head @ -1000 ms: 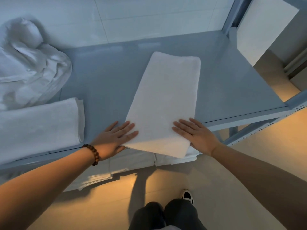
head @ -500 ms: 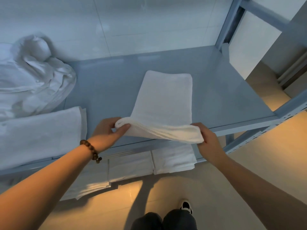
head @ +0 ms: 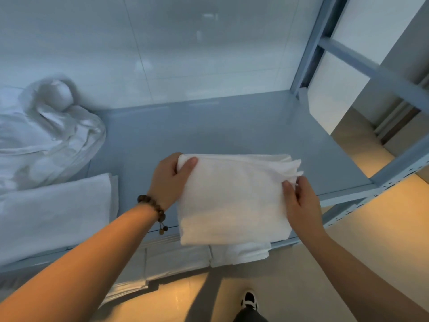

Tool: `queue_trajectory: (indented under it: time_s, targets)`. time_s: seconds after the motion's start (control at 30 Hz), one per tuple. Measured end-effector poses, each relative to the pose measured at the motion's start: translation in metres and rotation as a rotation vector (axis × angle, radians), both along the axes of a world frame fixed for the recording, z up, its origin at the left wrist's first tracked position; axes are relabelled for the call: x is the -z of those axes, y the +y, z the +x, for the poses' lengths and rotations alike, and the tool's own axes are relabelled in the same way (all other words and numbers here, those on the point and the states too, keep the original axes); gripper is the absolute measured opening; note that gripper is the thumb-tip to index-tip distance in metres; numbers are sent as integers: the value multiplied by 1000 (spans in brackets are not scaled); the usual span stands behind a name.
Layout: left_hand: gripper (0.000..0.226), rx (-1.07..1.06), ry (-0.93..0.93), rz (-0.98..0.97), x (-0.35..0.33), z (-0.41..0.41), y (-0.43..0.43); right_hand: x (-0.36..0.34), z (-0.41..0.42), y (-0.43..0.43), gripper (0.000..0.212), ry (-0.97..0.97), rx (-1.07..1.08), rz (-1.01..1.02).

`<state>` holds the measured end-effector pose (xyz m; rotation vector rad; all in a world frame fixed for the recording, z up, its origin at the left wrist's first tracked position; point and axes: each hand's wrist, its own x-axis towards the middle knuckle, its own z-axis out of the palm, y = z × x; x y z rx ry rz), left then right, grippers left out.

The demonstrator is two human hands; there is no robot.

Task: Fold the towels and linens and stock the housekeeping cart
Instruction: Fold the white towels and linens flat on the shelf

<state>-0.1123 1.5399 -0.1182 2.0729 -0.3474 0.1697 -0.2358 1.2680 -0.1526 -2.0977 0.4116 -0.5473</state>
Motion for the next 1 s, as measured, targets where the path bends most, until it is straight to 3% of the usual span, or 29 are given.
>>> queue_trajectory:
  time_s: [0.1,0.27,0.37,0.53,0.67,0.77,1.0]
  targets:
    - [42,-64,20,66,21,32,-17,13,31,-9,29,52,32,-60]
    - [40,-194,238,280,70,69,-33,51,78,-27,31,312,-25,-274]
    - [40,-248,288,294,91,73,-36,71,87,-31,33,382,-38,-387]
    - [37,-256,261,322,97,81,-43,85,99,-30,32,400,13,-372]
    - [36,-304,204,397,97,89,-48,85,106,-31,21,263,63,-321]
    - [37,-301,182,475,99,96,-49,83,115,-29,29,268,45,-257]
    - [33,-303,193,659,105,110,-55,84,137,-35,30,426,40,-450]
